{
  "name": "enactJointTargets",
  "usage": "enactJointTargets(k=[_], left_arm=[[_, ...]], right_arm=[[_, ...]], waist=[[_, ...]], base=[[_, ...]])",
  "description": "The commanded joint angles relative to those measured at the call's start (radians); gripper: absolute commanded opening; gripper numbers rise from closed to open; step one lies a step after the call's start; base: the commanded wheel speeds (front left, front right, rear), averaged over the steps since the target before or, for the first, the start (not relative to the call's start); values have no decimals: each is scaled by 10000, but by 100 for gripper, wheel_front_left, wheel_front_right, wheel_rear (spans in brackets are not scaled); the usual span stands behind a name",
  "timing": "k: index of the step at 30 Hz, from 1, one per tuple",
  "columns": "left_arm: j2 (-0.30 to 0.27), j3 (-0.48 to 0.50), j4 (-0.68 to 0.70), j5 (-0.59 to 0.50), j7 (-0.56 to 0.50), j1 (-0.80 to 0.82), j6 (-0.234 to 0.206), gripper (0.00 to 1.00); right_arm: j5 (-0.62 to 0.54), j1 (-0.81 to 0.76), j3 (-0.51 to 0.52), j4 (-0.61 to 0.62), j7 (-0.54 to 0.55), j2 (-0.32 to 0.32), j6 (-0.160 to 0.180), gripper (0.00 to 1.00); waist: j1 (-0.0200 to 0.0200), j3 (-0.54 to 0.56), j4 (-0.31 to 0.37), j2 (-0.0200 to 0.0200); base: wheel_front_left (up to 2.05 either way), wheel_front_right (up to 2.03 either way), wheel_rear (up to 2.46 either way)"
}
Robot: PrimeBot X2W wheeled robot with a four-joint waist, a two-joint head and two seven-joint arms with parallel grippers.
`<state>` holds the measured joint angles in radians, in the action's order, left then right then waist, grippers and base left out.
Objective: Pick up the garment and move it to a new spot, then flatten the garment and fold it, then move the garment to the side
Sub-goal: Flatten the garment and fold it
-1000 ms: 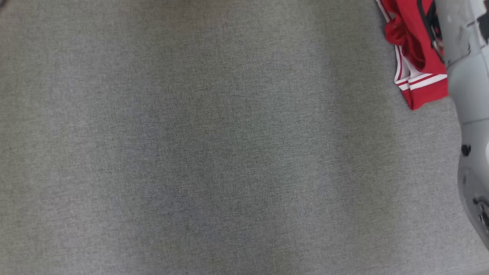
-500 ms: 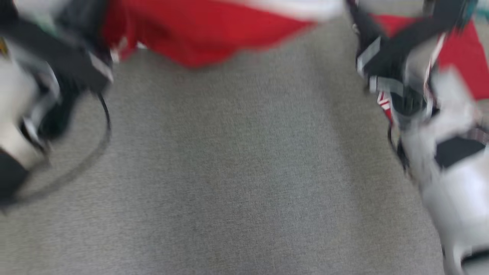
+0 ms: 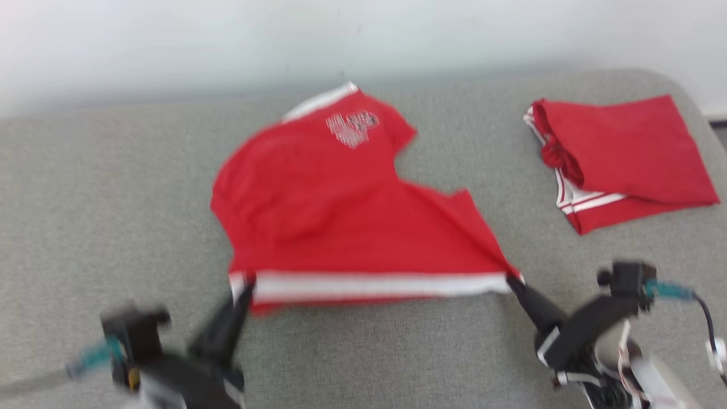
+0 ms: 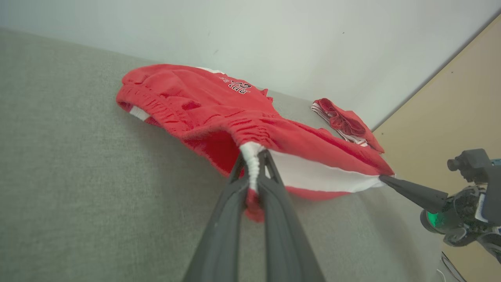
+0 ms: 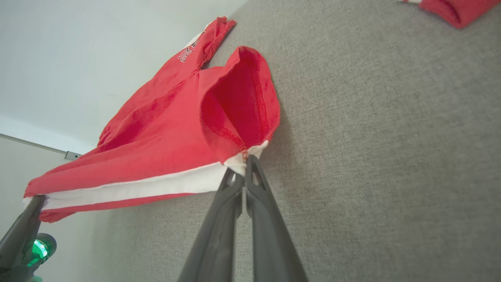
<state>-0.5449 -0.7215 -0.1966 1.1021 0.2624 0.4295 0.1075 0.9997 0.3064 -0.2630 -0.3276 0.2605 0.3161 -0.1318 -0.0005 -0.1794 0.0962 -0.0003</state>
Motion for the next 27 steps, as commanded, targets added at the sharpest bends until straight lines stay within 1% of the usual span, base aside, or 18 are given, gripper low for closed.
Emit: enactJointTargets(k=[1,4,7,12,16,20,22,23,27], left_arm=[[177,114,-39,-386,29,-851,55,0],[362,315,-168,-1007,30,-2019,93,0],[531,570,-280,-1587,30,-2996,147,0],[568,1395,-315,-2264,30,-4144,196,0],[395,1646,-362,-3040,31,-4588,218,0],[470,1837,-300,-3271,31,-4934,217,0],[509,1828,-236,-3372,31,-5050,219,0],[509,1828,-236,-3372,31,-5050,219,0],[594,1710,-230,-3493,31,-5101,221,0]], right_arm=[[-107,-629,214,241,70,69,18,0],[-161,-1684,570,560,337,100,18,0],[-157,-2701,962,918,709,-6,18,0],[-206,-4449,1337,1718,1575,-443,18,0],[-221,-5578,1677,2449,2072,-1055,18,0],[-362,-6523,2011,3173,2556,-1675,18,0],[-441,-6780,2212,3436,2709,-1935,18,0],[-441,-6780,2212,3436,2709,-1935,18,0],[-584,-6824,2667,3748,2735,-2275,18,0]], waist=[[5,729,-164,3],[5,1120,-174,3],[5,1452,-186,3],[5,1788,-279,3],[5,1892,-407,3],[5,1961,-498,3],[5,1961,-508,3],[5,1961,-508,3],[5,1934,-535,3]], base=[[0,0,0],[0,0,0],[0,0,0],[0,0,0],[0,0,0],[0,0,0],[0,0,0],[0,0,0],[0,0,0]])
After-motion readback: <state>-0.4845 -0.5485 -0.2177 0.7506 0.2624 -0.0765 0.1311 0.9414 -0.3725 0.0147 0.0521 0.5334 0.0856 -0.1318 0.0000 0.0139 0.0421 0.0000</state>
